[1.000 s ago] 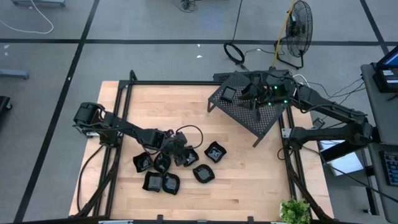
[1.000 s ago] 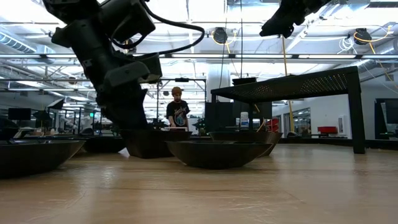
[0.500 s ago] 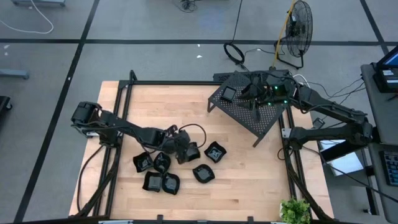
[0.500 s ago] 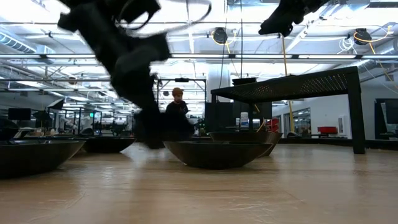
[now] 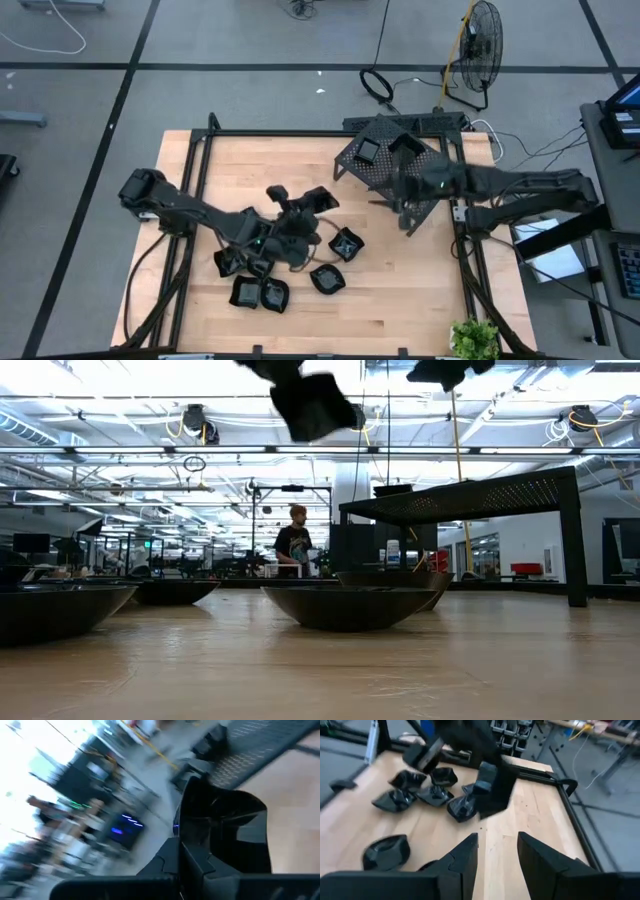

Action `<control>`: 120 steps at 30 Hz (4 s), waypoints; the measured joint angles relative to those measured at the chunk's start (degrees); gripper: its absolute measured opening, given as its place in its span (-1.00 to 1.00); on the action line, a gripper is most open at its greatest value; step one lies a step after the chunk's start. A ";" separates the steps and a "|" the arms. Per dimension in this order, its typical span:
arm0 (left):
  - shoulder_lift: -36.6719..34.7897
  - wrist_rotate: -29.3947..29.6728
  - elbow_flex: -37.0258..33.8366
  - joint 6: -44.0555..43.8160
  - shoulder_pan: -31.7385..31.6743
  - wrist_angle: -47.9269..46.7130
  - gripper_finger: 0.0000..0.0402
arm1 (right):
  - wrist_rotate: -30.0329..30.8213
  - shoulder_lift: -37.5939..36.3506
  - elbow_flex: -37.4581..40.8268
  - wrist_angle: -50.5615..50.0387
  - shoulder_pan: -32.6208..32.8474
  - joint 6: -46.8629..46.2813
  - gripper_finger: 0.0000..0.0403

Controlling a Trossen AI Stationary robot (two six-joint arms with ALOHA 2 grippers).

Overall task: Pick & Place Mini shaped plates
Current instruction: Stack the black distorted square plate on the black distorted square plate on the shelf

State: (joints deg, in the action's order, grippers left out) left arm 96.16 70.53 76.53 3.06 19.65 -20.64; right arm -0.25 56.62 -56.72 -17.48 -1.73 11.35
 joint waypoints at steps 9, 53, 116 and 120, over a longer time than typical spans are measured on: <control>6.94 12.41 0.18 18.66 1.81 13.92 -0.99 | 12.42 3.66 22.44 46.39 10.21 10.26 -0.38; 10.70 0.56 0.20 15.04 6.50 28.63 -0.69 | 19.97 23.15 27.49 72.37 10.82 6.29 -0.96; 8.97 -18.57 4.51 -50.20 3.36 -28.79 0.06 | 10.56 4.77 -7.33 -30.81 -41.01 -12.23 -0.98; 8.98 -18.46 4.50 -50.06 3.36 -28.27 0.06 | 10.58 3.09 -7.33 -30.76 -41.00 -11.99 -0.88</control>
State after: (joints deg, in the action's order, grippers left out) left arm 105.14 52.07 81.03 -46.99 23.00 -48.91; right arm 10.33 59.71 -64.05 -48.25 -42.73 -0.64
